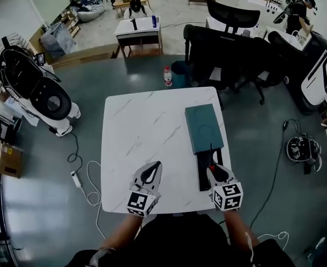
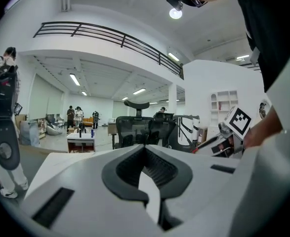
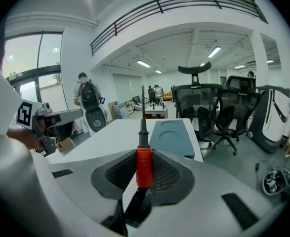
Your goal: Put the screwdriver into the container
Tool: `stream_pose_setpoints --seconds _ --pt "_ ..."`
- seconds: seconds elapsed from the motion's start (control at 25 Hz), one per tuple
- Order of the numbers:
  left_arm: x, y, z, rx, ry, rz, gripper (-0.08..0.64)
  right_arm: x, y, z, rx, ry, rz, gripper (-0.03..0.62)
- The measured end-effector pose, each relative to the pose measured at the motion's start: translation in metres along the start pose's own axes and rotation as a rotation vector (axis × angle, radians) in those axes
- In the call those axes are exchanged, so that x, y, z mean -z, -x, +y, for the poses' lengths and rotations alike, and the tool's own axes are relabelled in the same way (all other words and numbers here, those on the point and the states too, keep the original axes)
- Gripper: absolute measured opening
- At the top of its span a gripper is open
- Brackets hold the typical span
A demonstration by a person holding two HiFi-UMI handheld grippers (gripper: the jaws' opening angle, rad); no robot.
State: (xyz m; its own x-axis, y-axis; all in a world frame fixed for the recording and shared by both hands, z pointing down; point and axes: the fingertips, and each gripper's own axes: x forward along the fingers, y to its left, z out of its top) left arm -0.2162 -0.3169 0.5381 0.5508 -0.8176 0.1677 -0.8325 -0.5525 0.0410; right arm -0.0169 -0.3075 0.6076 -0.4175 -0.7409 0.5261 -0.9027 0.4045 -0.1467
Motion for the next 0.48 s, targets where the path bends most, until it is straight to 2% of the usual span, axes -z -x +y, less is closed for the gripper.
stream_pose_setpoints --seconds 0.24,0.48 --pt "0.02 0.001 0.007 -0.012 -0.024 0.063 0.006 0.057 -0.024 -0.019 0.038 -0.079 0.204 0.107" --pt "0.032 -0.001 0.001 0.001 -0.011 0.083 0.006 0.1 -0.029 -0.036 0.088 -0.137 0.376 0.109"
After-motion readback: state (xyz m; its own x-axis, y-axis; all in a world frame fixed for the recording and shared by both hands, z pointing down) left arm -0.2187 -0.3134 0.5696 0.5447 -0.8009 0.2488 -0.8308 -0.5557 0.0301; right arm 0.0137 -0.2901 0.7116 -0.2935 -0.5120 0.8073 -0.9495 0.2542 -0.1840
